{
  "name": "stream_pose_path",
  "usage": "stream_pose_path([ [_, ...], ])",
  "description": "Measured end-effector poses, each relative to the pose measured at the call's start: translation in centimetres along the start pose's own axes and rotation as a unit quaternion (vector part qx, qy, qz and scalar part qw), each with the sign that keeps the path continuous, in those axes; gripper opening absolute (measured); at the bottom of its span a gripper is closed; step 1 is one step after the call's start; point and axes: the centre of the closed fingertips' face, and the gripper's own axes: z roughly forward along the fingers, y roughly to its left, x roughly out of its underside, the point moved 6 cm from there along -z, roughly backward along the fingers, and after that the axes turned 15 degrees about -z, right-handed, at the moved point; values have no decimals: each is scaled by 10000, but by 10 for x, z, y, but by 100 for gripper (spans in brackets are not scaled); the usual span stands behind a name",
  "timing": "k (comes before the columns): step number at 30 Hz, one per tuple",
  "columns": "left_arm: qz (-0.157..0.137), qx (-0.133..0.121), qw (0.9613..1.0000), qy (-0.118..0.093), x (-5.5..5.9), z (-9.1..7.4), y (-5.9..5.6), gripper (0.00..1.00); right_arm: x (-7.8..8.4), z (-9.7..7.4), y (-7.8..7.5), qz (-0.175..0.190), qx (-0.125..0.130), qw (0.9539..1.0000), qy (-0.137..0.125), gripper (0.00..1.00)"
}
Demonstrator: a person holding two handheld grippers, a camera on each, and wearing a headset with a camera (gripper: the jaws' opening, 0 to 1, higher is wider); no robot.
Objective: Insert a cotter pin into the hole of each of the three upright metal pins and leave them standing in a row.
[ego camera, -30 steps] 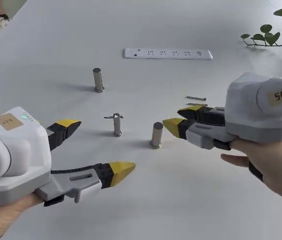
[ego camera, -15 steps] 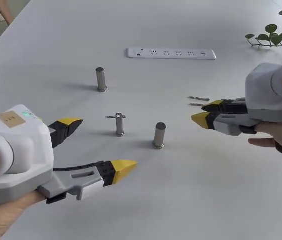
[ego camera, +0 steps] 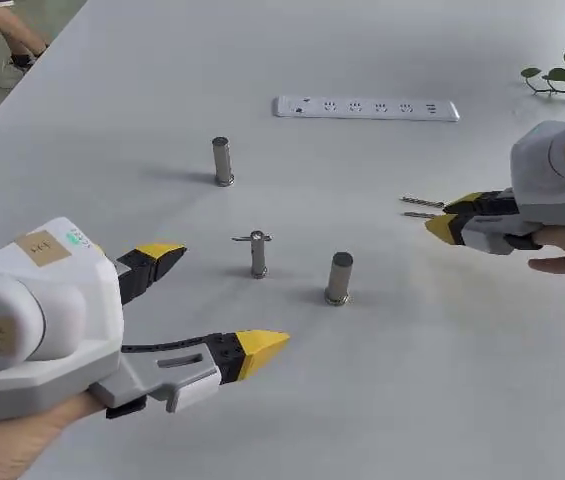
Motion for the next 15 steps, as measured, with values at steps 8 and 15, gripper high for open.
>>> stream_pose_path([
  [8, -11, 2, 10000, 49, 3, 1, 1, 77, -1, 6, -11, -147, -167, 9996, 156, 15],
  [15, 24, 20, 10000, 73, 4, 2, 3, 76, 6, 16, -14, 304, -365, 9984, 307, 15],
])
